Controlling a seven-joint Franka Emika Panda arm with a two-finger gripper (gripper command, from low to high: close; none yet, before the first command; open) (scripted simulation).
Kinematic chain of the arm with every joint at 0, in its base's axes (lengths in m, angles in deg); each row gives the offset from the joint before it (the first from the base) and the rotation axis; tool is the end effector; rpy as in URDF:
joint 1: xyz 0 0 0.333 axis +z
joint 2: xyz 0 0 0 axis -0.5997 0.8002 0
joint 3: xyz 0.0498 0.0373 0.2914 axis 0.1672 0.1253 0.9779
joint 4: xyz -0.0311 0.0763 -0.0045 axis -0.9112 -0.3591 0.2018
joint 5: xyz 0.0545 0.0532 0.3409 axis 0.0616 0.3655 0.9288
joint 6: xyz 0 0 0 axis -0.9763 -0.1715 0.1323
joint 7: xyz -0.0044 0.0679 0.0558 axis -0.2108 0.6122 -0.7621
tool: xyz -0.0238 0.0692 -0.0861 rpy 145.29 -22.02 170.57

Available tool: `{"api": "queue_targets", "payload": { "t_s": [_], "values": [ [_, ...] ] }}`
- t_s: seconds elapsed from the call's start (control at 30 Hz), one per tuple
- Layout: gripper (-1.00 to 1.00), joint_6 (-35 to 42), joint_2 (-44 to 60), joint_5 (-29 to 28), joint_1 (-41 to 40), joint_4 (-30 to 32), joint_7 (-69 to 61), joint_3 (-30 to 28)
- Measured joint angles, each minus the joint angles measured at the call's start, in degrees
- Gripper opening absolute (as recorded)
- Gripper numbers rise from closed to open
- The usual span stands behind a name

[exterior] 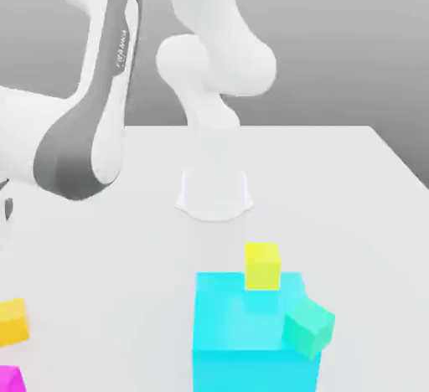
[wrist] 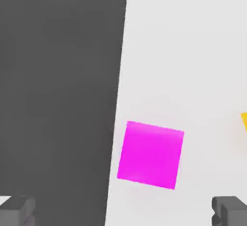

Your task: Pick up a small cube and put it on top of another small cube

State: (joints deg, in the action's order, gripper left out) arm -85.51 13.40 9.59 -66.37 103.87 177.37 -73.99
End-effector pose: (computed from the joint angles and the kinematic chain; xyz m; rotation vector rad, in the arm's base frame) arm 0.4888 -0.2653 0.2260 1.1367 -2.9273 0.0394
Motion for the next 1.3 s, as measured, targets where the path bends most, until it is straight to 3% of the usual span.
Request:
{"api": "queue_targets", "payload": {
  "t_s": [0.13, 0.17, 0.37, 0.53, 0.9, 1.0, 1.07, 1.17, 1.2, 1.3],
  "values": [
    [0.0, -5.44, 8.18, 1.48, -0.58, -1.79, 0.88, -0.16],
    [-1.0, -6.49, 9.59, 1.48, -0.56, -2.1, 0.93, -0.19],
    [-1.0, -7.15, 10.29, 1.51, -0.55, -2.26, 0.93, -0.21],
    [-1.0, -1.13, 2.29, 1.59, -0.28, -0.27, 0.67, 0.34],
    [-1.0, 7.03, -17.3, 0.78, 12.33, 10.98, -6.31, 15.07],
    [-1.0, 9.25, -23.17, 2.24, 19.85, 14.68, -9.64, 19.52],
    [-1.0, 8.48, -24.22, 2.05, 26.61, 16.65, -10.49, 20.11],
    [-1.0, 3.16, -20.29, -0.27, 24.95, 18.36, -9.13, 17.69],
    [1.0, 1.7, -19.11, -0.91, 25.0, 18.72, -8.69, 17.51],
    [1.0, 1.69, -19.11, -0.9, 24.99, 18.72, -8.69, 17.51]
  ]
}}
